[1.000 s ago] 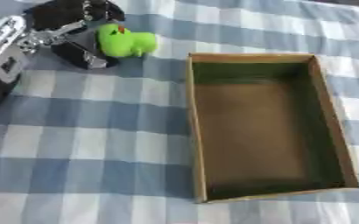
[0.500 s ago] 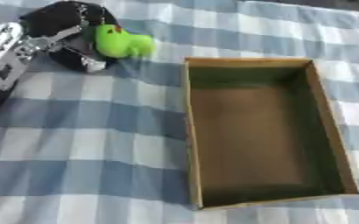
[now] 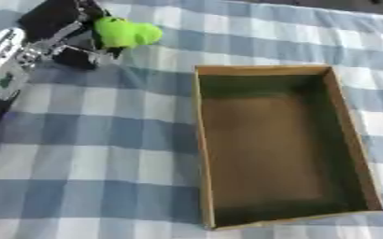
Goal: Pick up objects on the table and place them in the box.
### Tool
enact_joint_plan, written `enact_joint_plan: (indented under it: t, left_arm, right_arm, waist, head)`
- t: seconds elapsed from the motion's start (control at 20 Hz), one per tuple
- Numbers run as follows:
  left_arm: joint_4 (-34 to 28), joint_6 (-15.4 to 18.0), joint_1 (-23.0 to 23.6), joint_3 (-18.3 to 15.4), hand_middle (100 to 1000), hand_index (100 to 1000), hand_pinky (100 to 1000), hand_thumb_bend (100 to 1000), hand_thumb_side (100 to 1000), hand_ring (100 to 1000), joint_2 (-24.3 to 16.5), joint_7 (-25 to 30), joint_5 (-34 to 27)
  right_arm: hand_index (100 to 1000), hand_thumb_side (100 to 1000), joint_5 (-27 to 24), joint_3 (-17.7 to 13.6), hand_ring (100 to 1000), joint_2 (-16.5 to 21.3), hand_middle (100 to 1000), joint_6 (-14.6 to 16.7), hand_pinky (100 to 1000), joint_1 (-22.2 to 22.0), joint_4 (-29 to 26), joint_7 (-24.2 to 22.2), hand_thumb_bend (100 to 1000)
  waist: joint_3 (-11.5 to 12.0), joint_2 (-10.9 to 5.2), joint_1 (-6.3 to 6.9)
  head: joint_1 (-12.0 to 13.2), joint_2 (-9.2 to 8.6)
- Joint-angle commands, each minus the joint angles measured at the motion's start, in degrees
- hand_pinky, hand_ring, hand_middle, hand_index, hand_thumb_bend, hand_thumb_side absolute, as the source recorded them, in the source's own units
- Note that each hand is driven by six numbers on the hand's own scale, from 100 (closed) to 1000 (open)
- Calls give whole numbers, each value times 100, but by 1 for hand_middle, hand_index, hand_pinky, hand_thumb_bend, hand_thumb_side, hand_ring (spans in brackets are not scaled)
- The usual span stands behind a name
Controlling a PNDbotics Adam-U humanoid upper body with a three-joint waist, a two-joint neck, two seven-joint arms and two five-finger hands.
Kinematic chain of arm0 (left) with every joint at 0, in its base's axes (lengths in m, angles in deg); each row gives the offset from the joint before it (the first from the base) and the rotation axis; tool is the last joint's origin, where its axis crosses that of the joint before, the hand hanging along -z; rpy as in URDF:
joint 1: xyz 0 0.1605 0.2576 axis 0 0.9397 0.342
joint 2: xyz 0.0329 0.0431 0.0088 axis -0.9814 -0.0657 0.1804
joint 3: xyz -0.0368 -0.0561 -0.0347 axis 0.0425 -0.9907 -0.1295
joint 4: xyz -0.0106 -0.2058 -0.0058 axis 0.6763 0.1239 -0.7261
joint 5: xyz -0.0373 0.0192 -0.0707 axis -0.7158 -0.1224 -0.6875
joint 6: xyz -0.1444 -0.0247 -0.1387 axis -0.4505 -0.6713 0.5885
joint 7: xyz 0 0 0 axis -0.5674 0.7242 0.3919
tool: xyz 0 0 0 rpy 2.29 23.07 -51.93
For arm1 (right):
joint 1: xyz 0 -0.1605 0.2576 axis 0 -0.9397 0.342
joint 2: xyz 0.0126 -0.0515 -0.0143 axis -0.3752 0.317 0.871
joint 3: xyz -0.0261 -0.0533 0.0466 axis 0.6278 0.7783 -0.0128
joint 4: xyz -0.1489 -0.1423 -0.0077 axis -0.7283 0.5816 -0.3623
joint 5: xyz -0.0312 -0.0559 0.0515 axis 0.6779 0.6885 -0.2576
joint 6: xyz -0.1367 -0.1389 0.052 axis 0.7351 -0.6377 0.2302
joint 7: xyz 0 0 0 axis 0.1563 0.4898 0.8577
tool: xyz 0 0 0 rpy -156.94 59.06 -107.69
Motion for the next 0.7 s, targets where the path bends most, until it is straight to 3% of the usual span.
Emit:
enact_joint_plan:
  t: [0.05,0.4,0.7]
  left_arm:
    - [-68,-30,-43,2,100,253,100,100,606,100,-256,-98,184]
    - [-371,35,-105,115,100,209,100,100,603,100,-391,48,158]
    - [-1446,55,163,401,100,196,100,100,601,100,-664,523,-285]
  right_arm:
    - [700,671,3,-6,477,84,481,5,550,94,-75,27,100]
    - [697,673,73,-50,475,270,480,54,550,-3,-75,82,100]
    - [690,676,134,-43,472,520,479,108,551,-115,-75,164,100]
  waist:
    - [22,-116,54]
    - [231,-246,92]
    - [424,-457,247]
  head:
    - [-113,-54]
    - [-216,10]
    - [-375,-98]
